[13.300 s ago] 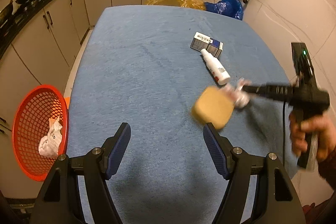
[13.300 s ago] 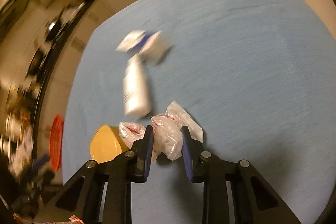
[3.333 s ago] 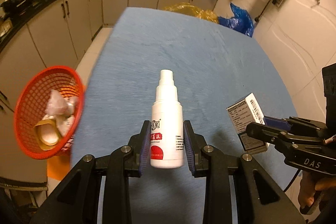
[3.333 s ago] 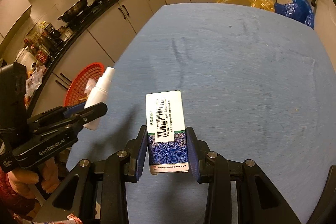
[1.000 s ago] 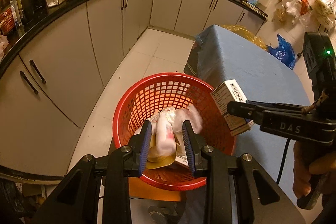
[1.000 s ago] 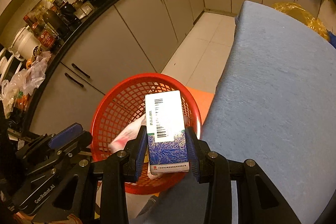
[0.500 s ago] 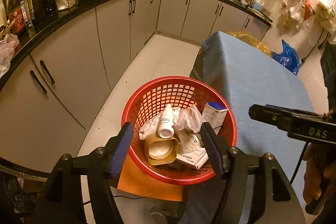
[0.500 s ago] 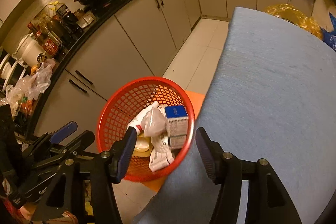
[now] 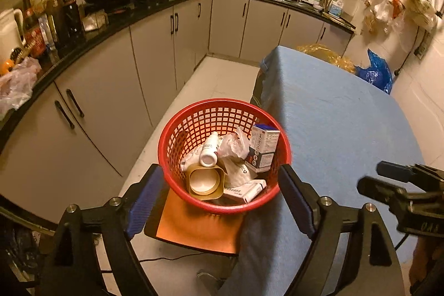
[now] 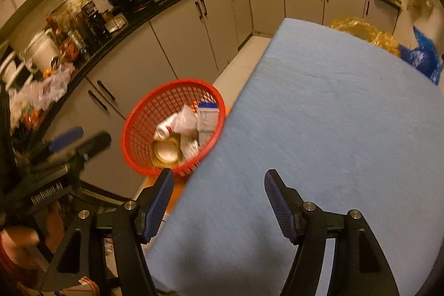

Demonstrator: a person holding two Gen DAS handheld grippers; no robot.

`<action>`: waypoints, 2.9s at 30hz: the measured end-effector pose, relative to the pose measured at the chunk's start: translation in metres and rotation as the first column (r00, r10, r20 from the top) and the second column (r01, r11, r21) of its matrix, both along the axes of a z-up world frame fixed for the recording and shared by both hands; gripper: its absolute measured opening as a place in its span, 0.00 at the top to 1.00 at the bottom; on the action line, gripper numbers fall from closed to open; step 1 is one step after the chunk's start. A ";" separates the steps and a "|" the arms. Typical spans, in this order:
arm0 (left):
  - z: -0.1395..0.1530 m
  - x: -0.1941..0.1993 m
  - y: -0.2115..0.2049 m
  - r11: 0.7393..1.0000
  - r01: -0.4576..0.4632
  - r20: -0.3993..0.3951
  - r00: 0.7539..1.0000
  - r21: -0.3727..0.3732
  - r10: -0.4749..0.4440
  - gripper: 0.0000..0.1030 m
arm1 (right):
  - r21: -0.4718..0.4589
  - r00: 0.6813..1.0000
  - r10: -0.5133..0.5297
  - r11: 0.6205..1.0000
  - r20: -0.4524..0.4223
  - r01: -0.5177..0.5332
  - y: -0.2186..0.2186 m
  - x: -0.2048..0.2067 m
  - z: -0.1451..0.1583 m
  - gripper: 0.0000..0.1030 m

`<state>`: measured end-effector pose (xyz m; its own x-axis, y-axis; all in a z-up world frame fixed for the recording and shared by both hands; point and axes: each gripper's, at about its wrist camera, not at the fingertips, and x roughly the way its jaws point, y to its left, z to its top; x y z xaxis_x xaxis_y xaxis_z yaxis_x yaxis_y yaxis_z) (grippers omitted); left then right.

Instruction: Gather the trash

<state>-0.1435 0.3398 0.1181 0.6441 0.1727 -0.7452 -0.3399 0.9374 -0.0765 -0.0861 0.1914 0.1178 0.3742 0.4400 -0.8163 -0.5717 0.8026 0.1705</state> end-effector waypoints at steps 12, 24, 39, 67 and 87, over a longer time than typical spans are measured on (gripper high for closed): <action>0.021 -0.035 -0.077 0.982 0.089 0.003 0.996 0.168 -0.091 0.10 | -0.149 0.980 0.123 0.984 0.159 -0.100 -0.057 -0.058 0.008 0.25; 0.037 -0.031 -0.119 0.972 0.041 -0.014 0.999 0.231 -0.039 0.09 | -0.170 0.961 0.184 0.974 0.207 -0.150 -0.094 -0.058 0.018 0.22; 0.044 -0.029 -0.143 0.966 -0.028 -0.056 0.997 0.258 0.044 0.08 | -0.167 0.944 0.257 0.960 0.206 -0.225 -0.114 -0.051 0.014 0.22; 0.038 -0.027 -0.132 0.979 -0.043 -0.092 0.994 0.197 0.062 0.08 | -0.184 0.946 0.252 0.959 0.205 -0.215 -0.107 -0.052 0.013 0.21; 0.034 -0.020 -0.137 0.984 0.034 -0.095 0.995 0.177 -0.017 0.08 | -0.192 0.956 0.220 0.964 0.196 -0.183 -0.108 -0.051 0.009 0.21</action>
